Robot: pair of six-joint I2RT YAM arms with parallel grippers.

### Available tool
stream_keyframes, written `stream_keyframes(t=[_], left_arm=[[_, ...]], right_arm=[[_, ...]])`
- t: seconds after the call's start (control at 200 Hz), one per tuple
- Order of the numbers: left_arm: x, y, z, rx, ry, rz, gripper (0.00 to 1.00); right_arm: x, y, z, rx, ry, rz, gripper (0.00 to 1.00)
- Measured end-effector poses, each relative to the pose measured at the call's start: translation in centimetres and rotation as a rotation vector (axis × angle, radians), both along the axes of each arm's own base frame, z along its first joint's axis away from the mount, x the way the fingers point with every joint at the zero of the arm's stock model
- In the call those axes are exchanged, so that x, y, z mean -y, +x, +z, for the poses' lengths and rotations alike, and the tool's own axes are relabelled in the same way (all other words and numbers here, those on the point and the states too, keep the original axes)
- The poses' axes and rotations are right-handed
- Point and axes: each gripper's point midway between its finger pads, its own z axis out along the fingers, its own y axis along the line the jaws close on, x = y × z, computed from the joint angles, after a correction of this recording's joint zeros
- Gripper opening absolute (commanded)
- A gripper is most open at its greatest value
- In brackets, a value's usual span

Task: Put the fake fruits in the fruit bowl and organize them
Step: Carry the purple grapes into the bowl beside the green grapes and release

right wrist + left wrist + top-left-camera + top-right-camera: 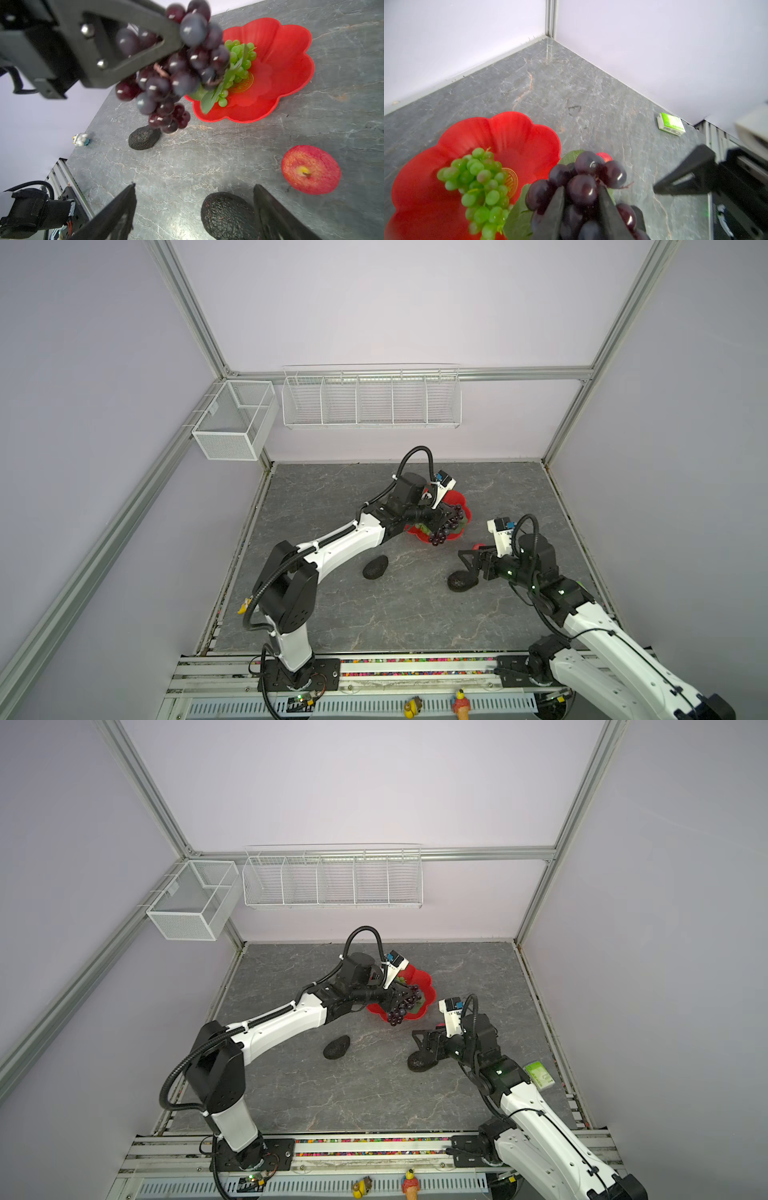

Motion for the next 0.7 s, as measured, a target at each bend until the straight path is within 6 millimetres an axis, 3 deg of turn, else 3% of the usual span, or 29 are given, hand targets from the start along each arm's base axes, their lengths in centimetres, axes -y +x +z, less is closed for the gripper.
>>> stream_keyframes(t=[0.135,0.32,0.52,0.7], left_arm=[[2.5,4.0,-1.6,0.002,0.029,0.056,0.27],[4.0,7.8,-6.9,-0.031,0.112,0.134,0.28],[3.9,9.3,-11.4,-0.065,0.196,0.180,0.31],[4.0,9.8,-12.2,-0.060,0.213,0.190,0.40]], right_arm=[[1.0,0.2,0.3,0.004,0.000,-0.035,0.89],[2.9,2.2,1.4,-0.030,0.000,-0.112,0.89],[3.5,3.3,1.3,-0.059,0.012,-0.122,0.89],[3.5,3.4,1.0,-0.075,0.019,-0.118,0.89]])
